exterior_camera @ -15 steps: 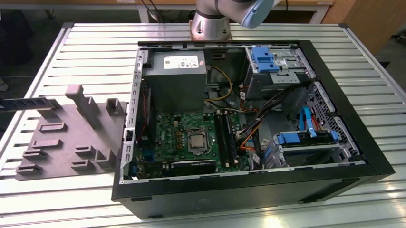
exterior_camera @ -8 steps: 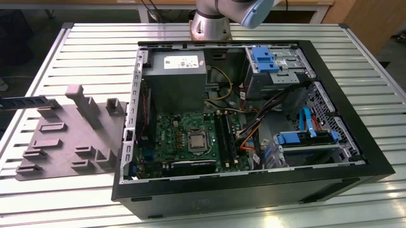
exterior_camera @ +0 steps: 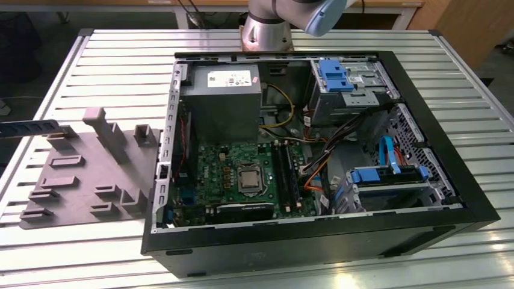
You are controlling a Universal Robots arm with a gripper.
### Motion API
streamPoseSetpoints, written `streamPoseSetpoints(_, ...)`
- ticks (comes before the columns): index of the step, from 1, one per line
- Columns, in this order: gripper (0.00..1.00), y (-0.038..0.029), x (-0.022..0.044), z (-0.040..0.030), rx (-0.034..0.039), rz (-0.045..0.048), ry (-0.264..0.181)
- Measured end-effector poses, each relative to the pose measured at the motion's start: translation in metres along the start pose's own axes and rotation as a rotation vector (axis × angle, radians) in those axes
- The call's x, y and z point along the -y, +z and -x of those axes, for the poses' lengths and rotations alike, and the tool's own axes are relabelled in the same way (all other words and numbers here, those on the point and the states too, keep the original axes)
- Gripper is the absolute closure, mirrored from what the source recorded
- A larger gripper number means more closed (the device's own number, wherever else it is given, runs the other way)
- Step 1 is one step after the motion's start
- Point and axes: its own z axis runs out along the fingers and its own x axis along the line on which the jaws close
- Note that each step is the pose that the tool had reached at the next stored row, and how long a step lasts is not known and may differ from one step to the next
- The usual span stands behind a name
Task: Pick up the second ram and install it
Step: 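Pick up the second ram and move it above second insertion slot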
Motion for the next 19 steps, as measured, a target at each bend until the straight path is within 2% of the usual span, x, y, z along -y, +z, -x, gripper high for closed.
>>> streamPoseSetpoints(7,0.89,-0.0055,0.0001,0.0002,0.0000,-0.0025,0.000)
streamPoseSetpoints(8,0.89,-0.0253,0.0003,0.0008,-0.0002,-0.0150,-0.001)
streamPoseSetpoints(14,0.89,-0.0256,0.0007,0.0009,-0.0003,-0.0150,0.000)
streamPoseSetpoints(19,0.89,-0.0255,0.0035,0.0008,-0.0003,-0.0150,-0.001)
